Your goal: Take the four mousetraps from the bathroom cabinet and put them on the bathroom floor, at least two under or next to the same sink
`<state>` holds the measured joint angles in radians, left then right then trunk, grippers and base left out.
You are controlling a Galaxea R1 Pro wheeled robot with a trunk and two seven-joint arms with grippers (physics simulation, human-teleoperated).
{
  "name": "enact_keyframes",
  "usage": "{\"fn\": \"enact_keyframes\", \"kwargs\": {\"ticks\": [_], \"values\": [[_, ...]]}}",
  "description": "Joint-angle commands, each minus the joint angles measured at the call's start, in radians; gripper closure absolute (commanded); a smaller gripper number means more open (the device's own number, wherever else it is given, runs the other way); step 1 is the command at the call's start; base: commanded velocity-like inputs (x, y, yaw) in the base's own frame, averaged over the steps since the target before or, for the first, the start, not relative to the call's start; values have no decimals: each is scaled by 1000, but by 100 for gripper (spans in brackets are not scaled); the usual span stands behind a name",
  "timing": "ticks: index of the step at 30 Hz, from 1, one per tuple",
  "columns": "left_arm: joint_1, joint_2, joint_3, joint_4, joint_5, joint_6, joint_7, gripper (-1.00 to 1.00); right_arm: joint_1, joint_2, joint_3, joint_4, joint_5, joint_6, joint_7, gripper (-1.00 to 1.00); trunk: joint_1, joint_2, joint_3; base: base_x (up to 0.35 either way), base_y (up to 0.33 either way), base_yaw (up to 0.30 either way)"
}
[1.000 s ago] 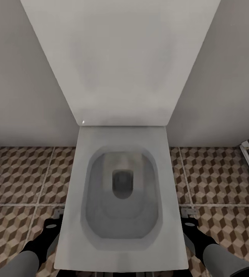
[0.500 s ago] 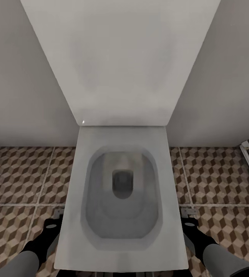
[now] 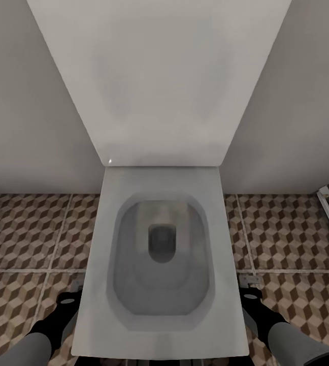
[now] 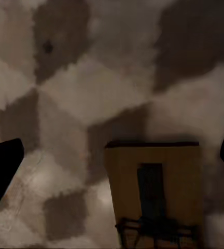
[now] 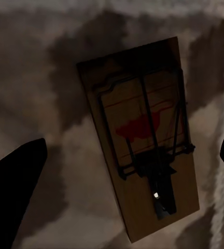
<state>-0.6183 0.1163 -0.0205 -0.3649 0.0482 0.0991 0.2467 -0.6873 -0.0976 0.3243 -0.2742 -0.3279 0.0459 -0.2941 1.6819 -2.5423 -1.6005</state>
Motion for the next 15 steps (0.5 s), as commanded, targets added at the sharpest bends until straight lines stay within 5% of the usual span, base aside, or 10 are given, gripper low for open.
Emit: {"fn": "enact_keyframes", "kwargs": {"ticks": [1, 15], "values": [[0, 0, -2, -2, 5, 6, 3, -100, 0, -1, 9, -2, -8, 5, -5, -100, 0, 0, -1, 0, 0, 0], [0, 2, -2, -4, 4, 1, 2, -100, 0, -2, 9, -2, -10, 5, -5, -100, 0, 0, -1, 0, 0, 0]]}}
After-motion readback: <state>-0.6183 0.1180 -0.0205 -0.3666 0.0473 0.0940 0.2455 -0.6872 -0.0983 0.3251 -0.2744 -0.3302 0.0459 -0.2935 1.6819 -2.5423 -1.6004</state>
